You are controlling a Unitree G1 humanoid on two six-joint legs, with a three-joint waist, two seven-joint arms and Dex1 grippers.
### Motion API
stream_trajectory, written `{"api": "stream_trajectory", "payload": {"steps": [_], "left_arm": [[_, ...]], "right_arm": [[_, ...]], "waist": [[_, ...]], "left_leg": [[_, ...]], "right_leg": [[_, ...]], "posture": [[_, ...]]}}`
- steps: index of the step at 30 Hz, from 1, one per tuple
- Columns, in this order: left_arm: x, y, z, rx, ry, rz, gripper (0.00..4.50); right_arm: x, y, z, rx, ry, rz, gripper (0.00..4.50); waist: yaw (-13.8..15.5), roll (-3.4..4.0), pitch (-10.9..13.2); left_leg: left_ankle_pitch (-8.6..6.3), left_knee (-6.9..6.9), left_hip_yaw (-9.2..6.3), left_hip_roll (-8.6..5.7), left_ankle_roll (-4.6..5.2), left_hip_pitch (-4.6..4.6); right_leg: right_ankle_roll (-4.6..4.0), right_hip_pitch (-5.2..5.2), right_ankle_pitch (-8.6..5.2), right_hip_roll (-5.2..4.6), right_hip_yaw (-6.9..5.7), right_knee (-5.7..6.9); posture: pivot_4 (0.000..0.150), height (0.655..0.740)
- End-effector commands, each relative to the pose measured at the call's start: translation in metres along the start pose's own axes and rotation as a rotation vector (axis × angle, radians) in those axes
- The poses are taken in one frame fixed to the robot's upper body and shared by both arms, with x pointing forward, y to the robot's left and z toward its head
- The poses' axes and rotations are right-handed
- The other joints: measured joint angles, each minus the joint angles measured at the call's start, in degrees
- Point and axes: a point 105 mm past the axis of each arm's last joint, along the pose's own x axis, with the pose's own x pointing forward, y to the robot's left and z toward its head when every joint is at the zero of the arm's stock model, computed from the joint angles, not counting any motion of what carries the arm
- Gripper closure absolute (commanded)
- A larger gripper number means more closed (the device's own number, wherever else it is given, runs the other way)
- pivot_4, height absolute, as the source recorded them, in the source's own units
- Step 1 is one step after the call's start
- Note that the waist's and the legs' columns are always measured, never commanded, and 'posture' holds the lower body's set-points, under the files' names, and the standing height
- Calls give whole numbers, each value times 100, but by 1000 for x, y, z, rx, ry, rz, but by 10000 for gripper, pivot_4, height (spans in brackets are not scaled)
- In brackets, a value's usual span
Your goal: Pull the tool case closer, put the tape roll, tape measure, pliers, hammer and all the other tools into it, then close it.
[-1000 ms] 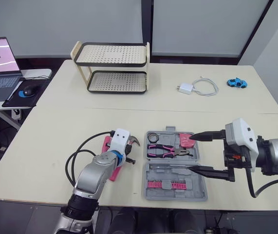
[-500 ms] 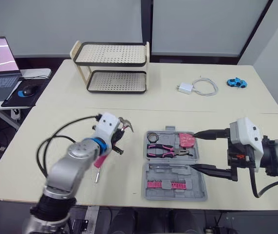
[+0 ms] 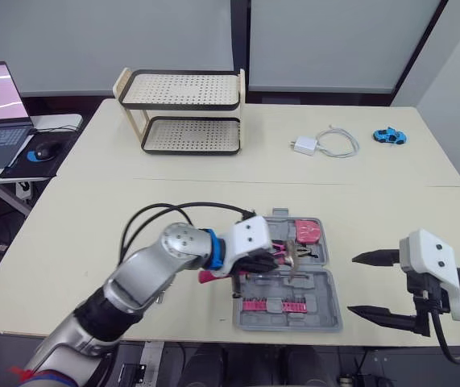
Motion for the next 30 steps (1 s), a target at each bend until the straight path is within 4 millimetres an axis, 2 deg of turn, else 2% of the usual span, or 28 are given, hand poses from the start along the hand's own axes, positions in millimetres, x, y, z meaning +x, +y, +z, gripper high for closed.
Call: {"api": "stream_trajectory", "payload": {"steps": [1, 6, 11, 16, 20, 30], "left_arm": [[25, -11, 7, 82, 18, -47, 44429], [55, -20, 7, 90, 70, -71, 44429], [71, -15, 6, 91, 104, -50, 44429], [77, -12, 1, 95, 135, -39, 44429], [80, -18, -3, 77, 147, -58, 44429], [84, -19, -3, 84, 152, -62, 44429]], "right_arm": [[-5, 2, -2, -32, 46, -18, 0], [-6, 4, -8, -16, 65, -21, 0], [-6, 5, -10, -10, 71, -18, 0], [-6, 5, -10, -10, 69, -22, 0], [-5, 6, -10, -10, 66, -22, 0], [-4, 7, -10, -5, 63, -21, 0]], "waist": [[2, -1, 0], [-1, -1, 0], [-1, -1, 0], [-1, -1, 0], [2, 0, 0], [3, 0, 0]], "left_leg": [[0, 2, 1, -1, 0, 0], [1, 2, 0, 1, 0, 1], [1, 6, -1, -1, 0, 2], [1, 6, -2, 0, 0, 2], [1, 6, -5, -1, -1, 2], [2, 6, -5, -1, -2, 2]], "right_leg": [[0, 2, 0, 0, 0, 0], [0, 2, 0, 1, -1, 2], [1, 3, 0, 0, 1, 1], [1, 3, 0, 0, 1, 2], [1, 3, 0, 0, 1, 2], [1, 3, 0, -1, 2, 2]], "posture": [[1500, 7400], [1500, 7400], [1500, 7400], [1500, 7400], [1500, 7400], [1500, 7400]]}}
